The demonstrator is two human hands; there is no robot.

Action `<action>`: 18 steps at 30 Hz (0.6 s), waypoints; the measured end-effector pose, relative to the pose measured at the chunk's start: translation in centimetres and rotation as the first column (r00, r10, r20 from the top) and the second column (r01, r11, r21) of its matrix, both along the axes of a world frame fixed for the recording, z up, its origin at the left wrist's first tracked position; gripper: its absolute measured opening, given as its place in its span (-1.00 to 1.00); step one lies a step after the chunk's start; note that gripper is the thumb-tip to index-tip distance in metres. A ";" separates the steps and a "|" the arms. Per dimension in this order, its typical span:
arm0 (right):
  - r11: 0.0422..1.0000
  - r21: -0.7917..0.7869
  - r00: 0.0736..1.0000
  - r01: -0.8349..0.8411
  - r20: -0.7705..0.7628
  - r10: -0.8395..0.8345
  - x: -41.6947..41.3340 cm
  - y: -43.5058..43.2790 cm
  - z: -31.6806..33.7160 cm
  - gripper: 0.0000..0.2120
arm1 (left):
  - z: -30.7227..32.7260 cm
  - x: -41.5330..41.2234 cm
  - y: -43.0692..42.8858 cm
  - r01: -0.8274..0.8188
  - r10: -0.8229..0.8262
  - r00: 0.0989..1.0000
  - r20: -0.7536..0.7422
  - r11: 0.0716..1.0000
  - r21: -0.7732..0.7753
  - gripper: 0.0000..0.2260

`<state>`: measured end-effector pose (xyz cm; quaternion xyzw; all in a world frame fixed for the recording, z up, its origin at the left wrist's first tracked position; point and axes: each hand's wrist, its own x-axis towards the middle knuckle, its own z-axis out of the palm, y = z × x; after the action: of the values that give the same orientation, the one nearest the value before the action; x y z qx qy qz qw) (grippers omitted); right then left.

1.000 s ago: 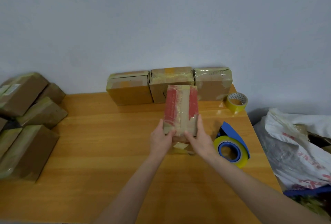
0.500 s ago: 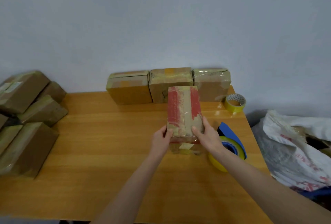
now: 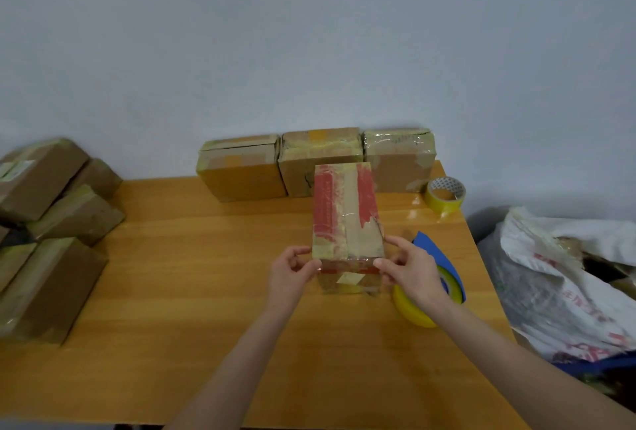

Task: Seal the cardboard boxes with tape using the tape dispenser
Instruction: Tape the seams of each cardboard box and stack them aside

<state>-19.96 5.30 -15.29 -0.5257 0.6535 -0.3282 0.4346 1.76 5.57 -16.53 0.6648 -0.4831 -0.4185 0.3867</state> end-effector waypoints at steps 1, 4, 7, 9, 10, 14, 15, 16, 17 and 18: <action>1.000 -0.010 1.000 0.013 -0.022 -0.014 0.1 -0.1 0.0 -0.45 | 0.0 0.0 -0.2 0.003 -0.002 1.000 0.025 1.000 -0.010 -0.80; 0.999 -0.047 0.981 -0.019 -0.196 0.009 0.5 -0.2 0.0 -0.46 | -0.3 -0.2 -0.3 0.063 -0.054 0.975 0.216 0.997 -0.038 -0.78; 0.993 -0.035 0.888 -0.115 -0.453 0.087 0.6 -0.2 0.4 -0.45 | -0.8 -0.7 0.2 0.076 -0.082 0.924 0.373 0.997 0.030 -0.70; 0.989 -0.014 0.831 -0.145 -0.544 0.114 0.5 -0.7 1.1 -0.38 | -0.5 -0.8 0.0 0.089 -0.095 0.885 0.456 0.995 0.035 -0.53; 0.988 -0.008 0.818 -0.154 -0.561 0.123 0.4 -1.0 1.4 -0.30 | -0.5 -0.9 -0.4 0.113 -0.109 0.850 0.516 0.993 0.024 -0.39; 0.974 0.045 0.789 -0.220 -0.579 0.205 1.4 -2.0 1.5 -0.09 | 0.3 -2.3 -1.4 0.217 -0.208 0.860 0.466 0.976 0.037 0.01; 0.972 0.042 0.771 -0.230 -0.601 0.208 1.7 -2.1 1.1 -0.10 | 0.3 -2.7 -1.6 0.228 -0.222 0.873 0.433 0.973 0.039 0.04; 0.972 0.023 0.762 -0.233 -0.616 0.198 1.9 -2.2 0.8 -0.12 | 0.2 -2.9 -1.9 0.220 -0.212 0.882 0.420 0.975 0.030 0.04; 0.972 0.001 0.763 -0.237 -0.618 0.187 1.9 -2.3 0.7 -0.14 | 0.1 -2.8 -2.0 0.206 -0.196 0.889 0.415 0.978 0.022 0.01; 0.968 -0.014 0.768 -0.249 -0.612 0.189 1.7 -2.5 0.6 -0.16 | 0.3 -2.8 -2.1 0.192 -0.180 0.894 0.409 0.981 0.013 -0.03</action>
<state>-18.28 2.81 -14.71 -0.6953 0.6759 -0.1201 0.2127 -1.00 3.50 -16.28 0.6828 -0.6204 -0.2985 0.2447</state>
